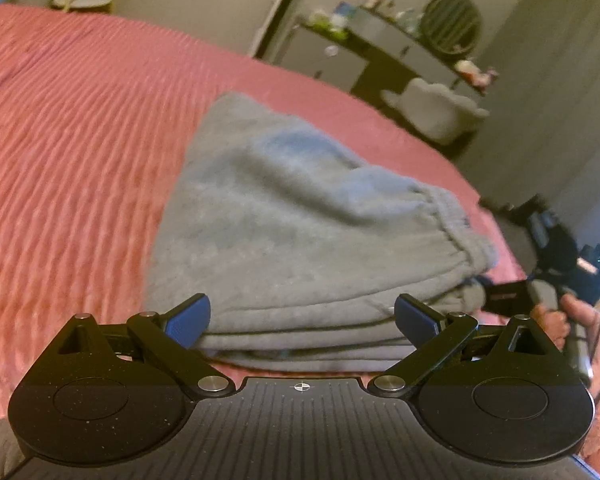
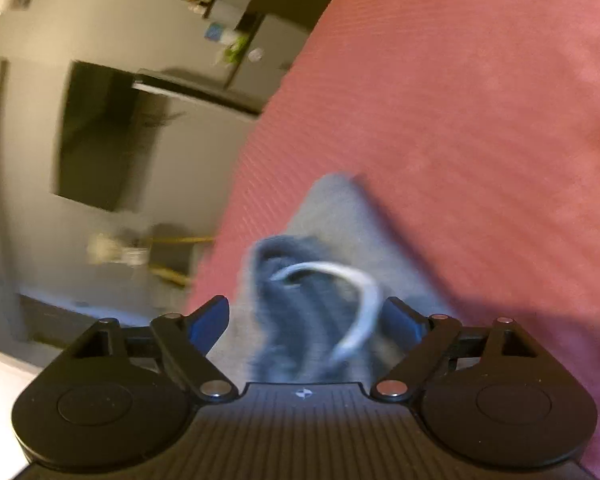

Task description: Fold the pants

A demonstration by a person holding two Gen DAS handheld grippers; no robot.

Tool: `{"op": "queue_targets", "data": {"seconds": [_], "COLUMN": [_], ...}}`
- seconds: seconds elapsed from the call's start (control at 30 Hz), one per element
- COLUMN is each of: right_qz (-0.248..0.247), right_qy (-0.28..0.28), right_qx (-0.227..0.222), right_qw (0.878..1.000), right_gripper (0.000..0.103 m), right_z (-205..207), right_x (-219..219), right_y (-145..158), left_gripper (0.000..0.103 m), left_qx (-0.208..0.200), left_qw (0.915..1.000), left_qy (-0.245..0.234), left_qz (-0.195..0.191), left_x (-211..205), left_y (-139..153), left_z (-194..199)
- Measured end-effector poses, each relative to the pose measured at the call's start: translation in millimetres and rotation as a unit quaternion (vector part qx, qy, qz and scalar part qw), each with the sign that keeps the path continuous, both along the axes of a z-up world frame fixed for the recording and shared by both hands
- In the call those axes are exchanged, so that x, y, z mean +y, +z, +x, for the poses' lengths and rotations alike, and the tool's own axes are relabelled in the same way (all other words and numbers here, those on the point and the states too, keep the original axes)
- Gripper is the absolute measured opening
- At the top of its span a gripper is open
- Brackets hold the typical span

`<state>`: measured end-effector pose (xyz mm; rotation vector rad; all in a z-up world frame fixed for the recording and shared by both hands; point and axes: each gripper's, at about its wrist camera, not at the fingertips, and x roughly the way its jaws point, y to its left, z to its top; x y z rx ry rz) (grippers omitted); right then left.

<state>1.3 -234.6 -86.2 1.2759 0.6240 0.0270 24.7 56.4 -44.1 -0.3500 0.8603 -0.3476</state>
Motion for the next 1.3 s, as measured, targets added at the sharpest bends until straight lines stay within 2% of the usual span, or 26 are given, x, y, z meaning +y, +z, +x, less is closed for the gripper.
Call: {"op": "queue_targets", "data": {"seconds": [0.03,0.07,0.13,0.2,0.27,0.3,0.37,0.4,0.43,0.47,0.5,0.57,0.6,0.63,0.67,0.73,0.77,0.8,0.83,0.9,1.0,1.1,1.2,1.23,1.27,1.3], "right_qz": [0.015,0.007,-0.011,-0.007,-0.063,-0.086,-0.091,-0.088,-0.088,-0.093,-0.1,-0.125,-0.132,-0.133,-0.135,-0.122,-0.125,-0.148,-0.179,-0.23,-0.248,-0.307,-0.37,-0.389,-0.401,-0.409], "right_qy": [0.009,0.017,0.042,0.073,0.094,0.1,0.089,0.079,0.069,0.063,0.058,0.049,0.044,0.04,0.039,0.033,0.021,0.012,0.0,-0.011,0.025,0.055,0.065,0.077,0.092,0.095], "right_qx": [-0.008,-0.01,-0.027,-0.045,-0.035,-0.017,-0.013,-0.01,-0.013,-0.025,-0.035,-0.036,-0.039,-0.035,-0.019,-0.01,-0.014,-0.018,-0.026,-0.06,-0.113,-0.137,-0.08,-0.046,-0.003,0.043], "right_qw": [1.0,1.0,0.999,0.996,0.993,0.991,0.992,0.993,0.994,0.993,0.993,0.99,0.99,0.99,0.99,0.992,0.992,0.989,0.983,0.971,0.962,0.94,0.923,0.917,0.912,0.907], "right_gripper": [0.073,0.07,0.07,0.073,0.076,0.072,0.054,0.038,0.03,0.027,0.027,0.027,0.027,0.032,0.033,0.036,0.042,0.064,0.075,0.076,0.076,0.076,0.085,0.085,0.085,0.086], "right_z": [5,9,14,15,15,14,6,0,-6,-12,-18,-29,-33,-35,-32,-33,-37,-43,-48,-62,-61,-47,-28,-19,-11,-8], "right_x": [3,9,21,34,45,47,44,39,36,36,38,44,47,47,46,42,42,40,44,55,76,98,112,114,114,109], "right_y": [-1,3,11,12,13,12,7,7,8,11,15,20,21,18,14,9,15,25,34,50,63,71,68,63,55,45], "left_gripper": [0.101,0.101,0.101,0.101,0.101,0.101,0.099,0.095,0.088,0.085,0.086,0.088,0.089,0.091,0.091,0.088,0.08,0.075,0.07,0.062,0.056,0.047,0.05,0.059,0.074,0.084], "left_qx": [0.003,-0.001,-0.016,-0.037,-0.05,-0.047,-0.034,-0.026,-0.021,-0.017,-0.021,-0.04,-0.05,-0.059,-0.072,-0.072,-0.065,-0.058,-0.051,-0.037,-0.012,-0.003,-0.017,-0.024,-0.035,-0.042], "left_qw": [1.0,1.0,0.9997,0.998,0.9935,0.9906,0.9845,0.9828,0.9842,0.988,0.9914,0.9948,0.9949,0.9948,0.9947,0.9945,0.9939,0.9929,0.9917,0.9907,0.9915,0.9908,0.989,0.9868,0.9822,0.978], "left_qy": [0.002,0.001,-0.005,-0.014,-0.037,-0.046,-0.07,-0.074,-0.076,-0.077,-0.073,-0.049,-0.038,-0.029,-0.026,-0.037,-0.046,-0.054,-0.069,-0.094,-0.103,-0.074,-0.041,-0.028,-0.01,0.0], "left_qz": [0.002,0.003,0.019,0.049,0.095,0.12,0.157,0.167,0.159,0.132,0.107,0.079,0.08,0.078,0.069,0.067,0.076,0.089,0.096,0.091,0.078,0.113,0.141,0.157,0.184,0.204], "left_x": [-1,-3,-9,-19,-32,-38,-44,-45,-41,-35,-29,-18,-16,-15,-14,-17,-22,-28,-34,-43,-52,-55,-46,-41,-33,-27], "left_y": [0,2,7,9,7,4,-3,-4,-3,1,8,22,30,35,41,43,41,38,34,25,6,-13,-15,-12,-9,-6], "left_z": [1,2,3,5,7,8,10,12,14,19,24,36,45,52,64,85,97,108,119,134,153,164,160,157,151,145]}}
